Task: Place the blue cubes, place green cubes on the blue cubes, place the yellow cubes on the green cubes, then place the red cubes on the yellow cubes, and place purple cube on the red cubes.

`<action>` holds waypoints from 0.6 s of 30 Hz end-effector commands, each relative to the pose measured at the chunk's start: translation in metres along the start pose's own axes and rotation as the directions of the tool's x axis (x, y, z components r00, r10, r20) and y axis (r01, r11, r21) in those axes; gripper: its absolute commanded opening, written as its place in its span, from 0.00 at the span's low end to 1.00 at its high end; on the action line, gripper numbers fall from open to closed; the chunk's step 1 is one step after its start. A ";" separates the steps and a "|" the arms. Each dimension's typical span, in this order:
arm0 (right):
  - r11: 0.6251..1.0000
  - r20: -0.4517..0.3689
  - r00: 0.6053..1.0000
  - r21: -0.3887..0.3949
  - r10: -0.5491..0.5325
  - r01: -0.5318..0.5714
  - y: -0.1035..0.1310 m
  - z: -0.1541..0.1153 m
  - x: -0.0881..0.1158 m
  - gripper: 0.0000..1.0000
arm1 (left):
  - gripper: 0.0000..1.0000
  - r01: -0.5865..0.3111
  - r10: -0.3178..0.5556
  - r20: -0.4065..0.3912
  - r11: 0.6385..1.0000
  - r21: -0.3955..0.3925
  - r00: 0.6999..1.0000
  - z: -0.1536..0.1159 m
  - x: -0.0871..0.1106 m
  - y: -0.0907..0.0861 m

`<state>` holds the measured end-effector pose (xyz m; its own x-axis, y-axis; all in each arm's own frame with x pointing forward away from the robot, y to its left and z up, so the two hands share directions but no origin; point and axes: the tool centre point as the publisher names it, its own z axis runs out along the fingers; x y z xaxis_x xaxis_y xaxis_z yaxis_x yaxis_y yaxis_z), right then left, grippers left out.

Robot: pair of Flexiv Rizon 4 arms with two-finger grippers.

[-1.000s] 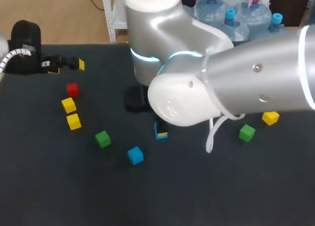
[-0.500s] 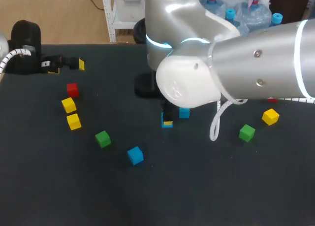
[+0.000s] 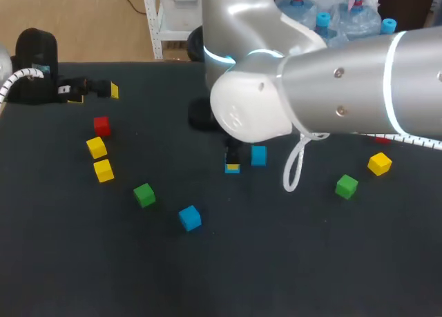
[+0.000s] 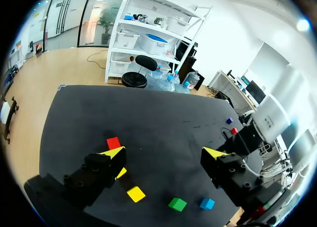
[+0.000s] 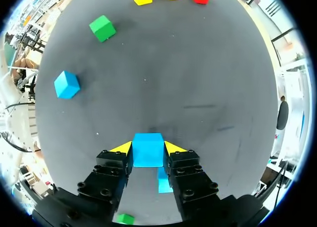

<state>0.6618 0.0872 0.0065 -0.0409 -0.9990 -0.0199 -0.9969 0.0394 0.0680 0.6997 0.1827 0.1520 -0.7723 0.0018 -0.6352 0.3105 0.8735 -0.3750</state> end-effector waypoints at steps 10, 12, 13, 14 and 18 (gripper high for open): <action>1.000 -0.003 1.000 -0.016 -0.003 0.003 -0.015 0.000 0.005 0.11 | 1.00 -0.002 0.002 0.006 1.000 0.012 1.000 0.000 0.001 0.002; 1.000 -0.001 1.000 -0.021 0.007 -0.007 -0.016 0.002 0.008 0.11 | 1.00 -0.002 0.002 0.006 1.000 0.012 1.000 0.000 0.001 0.002; 1.000 -0.001 1.000 -0.021 0.009 -0.009 -0.017 0.003 0.009 0.11 | 1.00 -0.002 0.002 0.006 1.000 0.012 1.000 0.000 0.001 0.002; 1.000 0.000 1.000 -0.022 0.012 -0.012 -0.017 0.003 0.010 0.10 | 1.00 -0.002 0.002 0.006 1.000 0.012 1.000 0.000 0.001 0.002; 1.000 0.002 1.000 -0.022 0.022 -0.022 -0.018 0.004 0.011 0.10 | 1.00 -0.002 0.002 0.006 1.000 0.012 1.000 0.000 0.001 0.002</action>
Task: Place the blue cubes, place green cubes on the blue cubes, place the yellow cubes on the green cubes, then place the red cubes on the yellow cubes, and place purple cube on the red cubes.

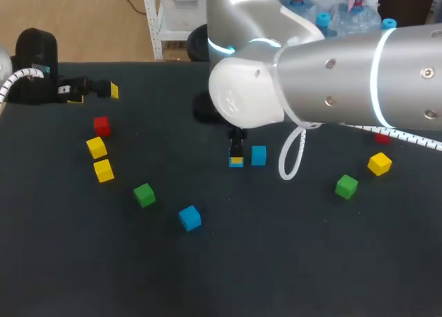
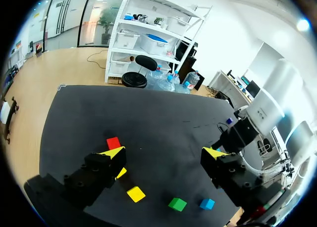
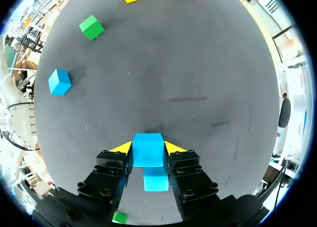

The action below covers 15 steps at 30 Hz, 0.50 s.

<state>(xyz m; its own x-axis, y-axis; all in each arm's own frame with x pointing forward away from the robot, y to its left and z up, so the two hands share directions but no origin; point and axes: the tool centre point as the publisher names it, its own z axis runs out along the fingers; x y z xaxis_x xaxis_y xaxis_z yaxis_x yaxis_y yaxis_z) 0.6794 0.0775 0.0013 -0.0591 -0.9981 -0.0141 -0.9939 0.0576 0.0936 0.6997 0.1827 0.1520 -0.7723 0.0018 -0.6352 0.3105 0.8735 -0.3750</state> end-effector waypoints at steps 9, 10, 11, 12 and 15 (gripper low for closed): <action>1.000 0.018 1.000 0.005 0.014 -0.014 -0.004 0.003 0.005 0.09 | 1.00 -0.002 0.002 0.006 1.000 0.012 1.000 0.000 0.001 0.002; 1.000 0.019 1.000 0.005 0.016 -0.016 -0.005 0.004 0.005 0.09 | 1.00 -0.002 0.002 0.006 1.000 0.012 1.000 0.000 0.001 0.002; 1.000 0.020 1.000 0.005 0.017 -0.017 -0.005 0.004 0.006 0.10 | 1.00 -0.002 0.002 0.006 1.000 0.012 1.000 0.000 0.001 0.002; 1.000 0.021 1.000 0.004 0.018 -0.018 -0.006 0.004 0.006 0.10 | 1.00 -0.002 0.002 0.006 1.000 0.012 1.000 0.000 0.001 0.002; 1.000 0.023 1.000 0.003 0.020 -0.020 -0.006 0.005 0.006 0.10 | 1.00 -0.002 0.002 0.006 1.000 0.012 1.000 0.000 0.001 0.002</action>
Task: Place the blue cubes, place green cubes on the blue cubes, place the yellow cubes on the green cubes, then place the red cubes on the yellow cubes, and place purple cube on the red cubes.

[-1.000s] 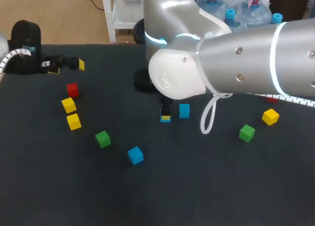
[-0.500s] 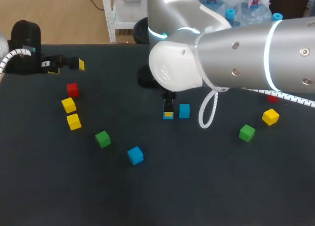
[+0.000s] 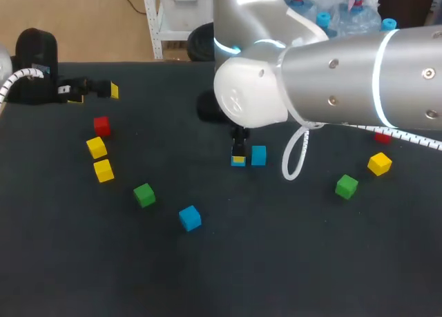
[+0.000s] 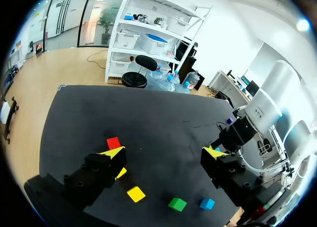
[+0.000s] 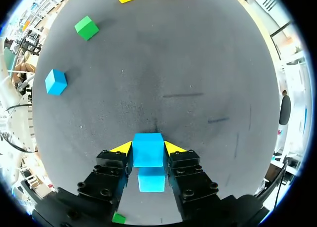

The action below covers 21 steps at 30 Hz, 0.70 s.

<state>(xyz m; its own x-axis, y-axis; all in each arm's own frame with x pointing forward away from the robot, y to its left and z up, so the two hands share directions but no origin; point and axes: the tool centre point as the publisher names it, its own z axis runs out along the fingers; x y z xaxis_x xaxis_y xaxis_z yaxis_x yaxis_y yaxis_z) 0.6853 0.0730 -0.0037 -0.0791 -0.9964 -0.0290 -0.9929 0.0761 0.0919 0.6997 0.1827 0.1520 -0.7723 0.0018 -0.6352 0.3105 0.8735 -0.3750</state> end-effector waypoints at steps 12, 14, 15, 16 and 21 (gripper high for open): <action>1.000 0.009 1.000 0.000 -0.002 0.002 -0.003 0.001 0.003 0.11 | 1.00 -0.002 0.002 0.006 1.000 0.012 1.000 0.000 0.001 0.002; 1.000 0.009 1.000 0.000 -0.001 0.001 -0.003 0.001 0.003 0.11 | 1.00 -0.002 0.002 0.006 1.000 0.012 1.000 0.000 0.001 0.002; 1.000 0.009 1.000 -0.001 -0.001 0.001 -0.003 0.001 0.003 0.11 | 1.00 -0.002 0.002 0.006 1.000 0.012 1.000 0.000 0.001 0.002; 1.000 0.009 1.000 -0.001 -0.001 0.001 -0.004 0.001 0.003 0.11 | 1.00 -0.002 0.002 0.006 1.000 0.012 1.000 0.000 0.001 0.002; 1.000 0.009 1.000 -0.003 0.003 -0.003 -0.005 0.002 0.004 0.10 | 1.00 -0.002 0.002 0.006 1.000 0.012 1.000 0.000 0.001 0.002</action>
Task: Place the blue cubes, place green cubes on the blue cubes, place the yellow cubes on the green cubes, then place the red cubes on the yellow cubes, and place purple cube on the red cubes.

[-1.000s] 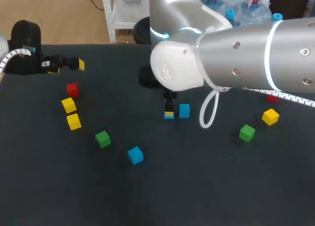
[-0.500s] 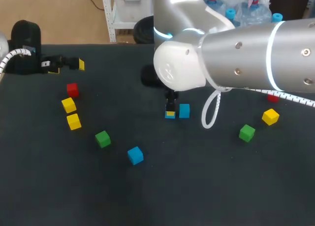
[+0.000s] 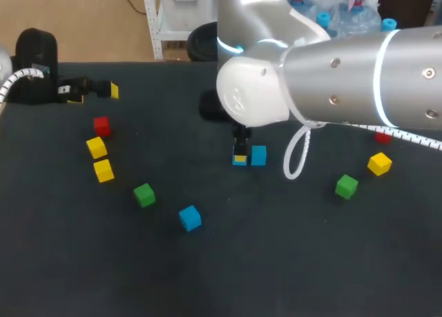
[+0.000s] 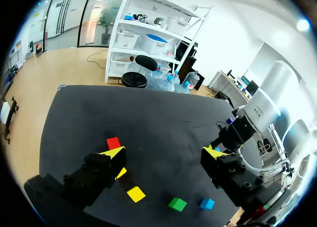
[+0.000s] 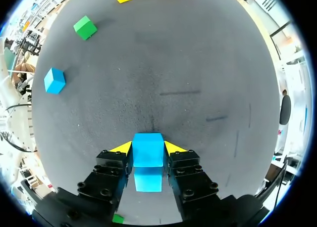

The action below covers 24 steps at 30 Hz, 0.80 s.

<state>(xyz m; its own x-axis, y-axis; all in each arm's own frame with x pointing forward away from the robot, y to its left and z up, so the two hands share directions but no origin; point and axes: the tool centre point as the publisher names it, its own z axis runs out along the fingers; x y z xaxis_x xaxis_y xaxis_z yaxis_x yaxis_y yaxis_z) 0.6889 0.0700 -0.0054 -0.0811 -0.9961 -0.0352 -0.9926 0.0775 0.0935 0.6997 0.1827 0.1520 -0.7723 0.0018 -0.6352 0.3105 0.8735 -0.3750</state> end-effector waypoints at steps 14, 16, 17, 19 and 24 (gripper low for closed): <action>1.000 0.005 1.000 -0.005 -0.002 0.002 -0.003 0.003 0.002 0.12 | 1.00 -0.002 0.002 0.006 1.000 0.012 1.000 0.000 0.001 0.002; 1.000 0.005 1.000 -0.005 -0.003 0.003 -0.003 0.004 0.001 0.13 | 1.00 -0.002 0.002 0.006 1.000 0.012 1.000 0.000 0.001 0.002; 1.000 0.005 1.000 -0.006 -0.003 0.003 -0.003 0.004 0.001 0.13 | 1.00 -0.002 0.002 0.006 1.000 0.012 1.000 0.000 0.001 0.002; 1.000 0.003 1.000 -0.005 -0.004 0.004 -0.003 0.004 0.002 0.14 | 1.00 -0.002 0.002 0.006 1.000 0.012 1.000 0.000 0.001 0.002; 1.000 -0.002 1.000 -0.006 -0.005 0.005 -0.005 0.005 0.002 0.15 | 1.00 -0.002 0.002 0.006 1.000 0.012 1.000 0.000 0.001 0.002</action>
<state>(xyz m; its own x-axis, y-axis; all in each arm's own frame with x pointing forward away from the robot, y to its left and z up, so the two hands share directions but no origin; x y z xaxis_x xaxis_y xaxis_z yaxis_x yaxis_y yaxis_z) 0.6908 0.0686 -0.0069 -0.0760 -0.9965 -0.0342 -0.9926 0.0724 0.0980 0.6997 0.1827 0.1520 -0.7723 0.0018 -0.6352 0.3105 0.8735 -0.3750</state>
